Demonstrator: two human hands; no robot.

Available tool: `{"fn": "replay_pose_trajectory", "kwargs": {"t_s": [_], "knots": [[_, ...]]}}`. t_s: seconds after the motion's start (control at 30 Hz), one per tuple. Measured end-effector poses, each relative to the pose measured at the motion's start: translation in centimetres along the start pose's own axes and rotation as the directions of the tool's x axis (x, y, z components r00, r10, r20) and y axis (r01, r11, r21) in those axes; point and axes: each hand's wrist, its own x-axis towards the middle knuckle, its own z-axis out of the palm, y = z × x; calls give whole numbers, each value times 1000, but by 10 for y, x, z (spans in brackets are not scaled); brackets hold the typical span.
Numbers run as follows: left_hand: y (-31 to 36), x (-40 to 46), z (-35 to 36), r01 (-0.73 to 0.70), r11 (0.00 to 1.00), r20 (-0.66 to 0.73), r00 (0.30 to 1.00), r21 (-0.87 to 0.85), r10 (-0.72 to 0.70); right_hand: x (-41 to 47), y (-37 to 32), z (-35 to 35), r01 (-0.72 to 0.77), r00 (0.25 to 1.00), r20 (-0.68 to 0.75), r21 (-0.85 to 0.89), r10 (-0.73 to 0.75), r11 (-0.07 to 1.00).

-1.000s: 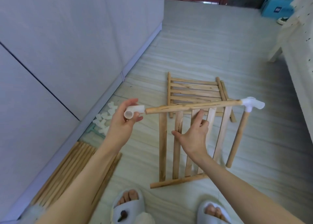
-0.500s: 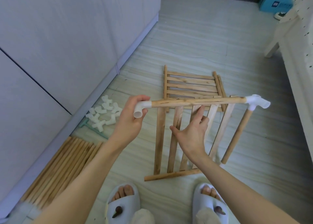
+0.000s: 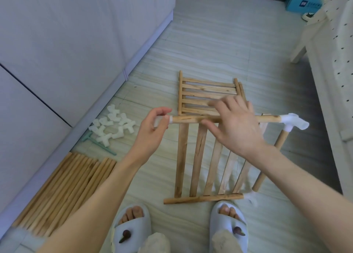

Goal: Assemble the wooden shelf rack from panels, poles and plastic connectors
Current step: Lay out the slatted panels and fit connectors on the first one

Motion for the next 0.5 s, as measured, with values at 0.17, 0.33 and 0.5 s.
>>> {"fn": "replay_pose_trajectory", "kwargs": {"t_s": [0.17, 0.33, 0.5], "knots": [[5, 5, 4, 81, 996, -8, 997, -25, -81, 22, 1, 15, 79, 898, 430, 55, -95, 995], [7, 4, 8, 140, 989, -21, 990, -53, -141, 9, -4, 23, 84, 960, 261, 64, -98, 994], [7, 3, 10, 180, 982, -52, 982, -60, -184, 4, -11, 25, 82, 967, 240, 19, -85, 996]]}}
